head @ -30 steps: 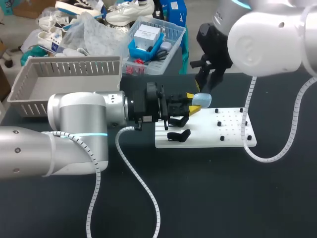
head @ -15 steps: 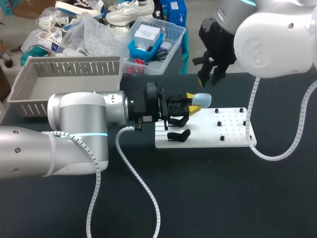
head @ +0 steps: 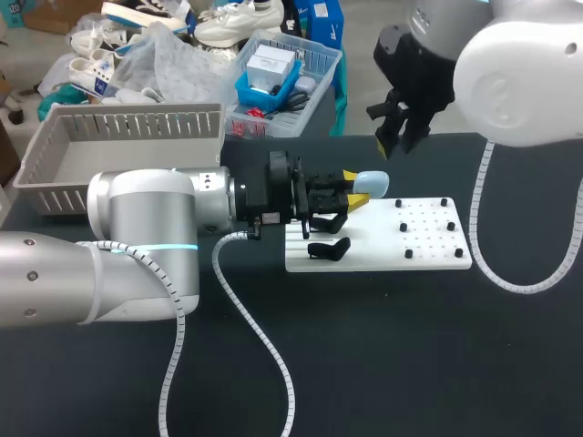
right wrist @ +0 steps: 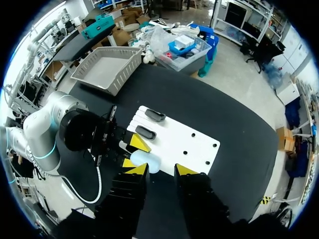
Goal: Pick up each earbud case from the left stands, insert the matching earbuds, close the lid, and place the case in the box.
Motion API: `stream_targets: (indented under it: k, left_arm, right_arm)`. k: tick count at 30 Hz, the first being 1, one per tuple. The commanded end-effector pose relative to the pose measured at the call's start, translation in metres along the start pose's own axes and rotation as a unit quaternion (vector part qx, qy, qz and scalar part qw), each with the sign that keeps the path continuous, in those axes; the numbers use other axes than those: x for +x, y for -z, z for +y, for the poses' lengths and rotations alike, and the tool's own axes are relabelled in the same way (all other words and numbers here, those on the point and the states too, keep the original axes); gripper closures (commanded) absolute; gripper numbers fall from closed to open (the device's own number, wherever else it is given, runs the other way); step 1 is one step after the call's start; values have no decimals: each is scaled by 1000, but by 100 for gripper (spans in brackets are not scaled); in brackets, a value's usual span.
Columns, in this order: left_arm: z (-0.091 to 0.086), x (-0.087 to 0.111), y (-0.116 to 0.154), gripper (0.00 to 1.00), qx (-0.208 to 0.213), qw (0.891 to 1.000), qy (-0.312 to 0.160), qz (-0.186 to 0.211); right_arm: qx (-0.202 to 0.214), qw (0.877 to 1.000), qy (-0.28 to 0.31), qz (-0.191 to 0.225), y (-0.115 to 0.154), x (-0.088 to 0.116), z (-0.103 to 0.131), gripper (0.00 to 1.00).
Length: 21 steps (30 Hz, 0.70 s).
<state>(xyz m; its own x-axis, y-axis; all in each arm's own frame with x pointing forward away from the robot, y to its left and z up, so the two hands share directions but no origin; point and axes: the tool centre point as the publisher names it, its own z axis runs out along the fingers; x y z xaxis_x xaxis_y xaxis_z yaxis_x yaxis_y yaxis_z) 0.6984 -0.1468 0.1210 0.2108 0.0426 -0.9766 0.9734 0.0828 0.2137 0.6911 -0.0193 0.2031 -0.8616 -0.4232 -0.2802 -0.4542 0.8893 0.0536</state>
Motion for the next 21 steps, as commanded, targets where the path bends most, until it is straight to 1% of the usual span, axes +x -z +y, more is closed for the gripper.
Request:
stream_targets:
  k: [1,7,11,14,21]
  left_arm:
    - [0,1,0,100,-1,1000,0,0]
    - [0,1,0,100,-1,1000,0,0]
    - [0,1,0,100,-1,1000,0,0]
    - [0,1,0,100,-1,1000,0,0]
    - [0,1,0,100,-1,1000,0,0]
  right_arm:
    - [1,1000,-2,-12,2,16,3,68]
    - [-15,999,-18,-22,0,37,4,67]
    - [-40,998,-20,-39,-3,50,5,67]
    - [-50,997,-8,-57,-4,59,5,70]
    - [-73,993,21,-93,-8,71,8,69]
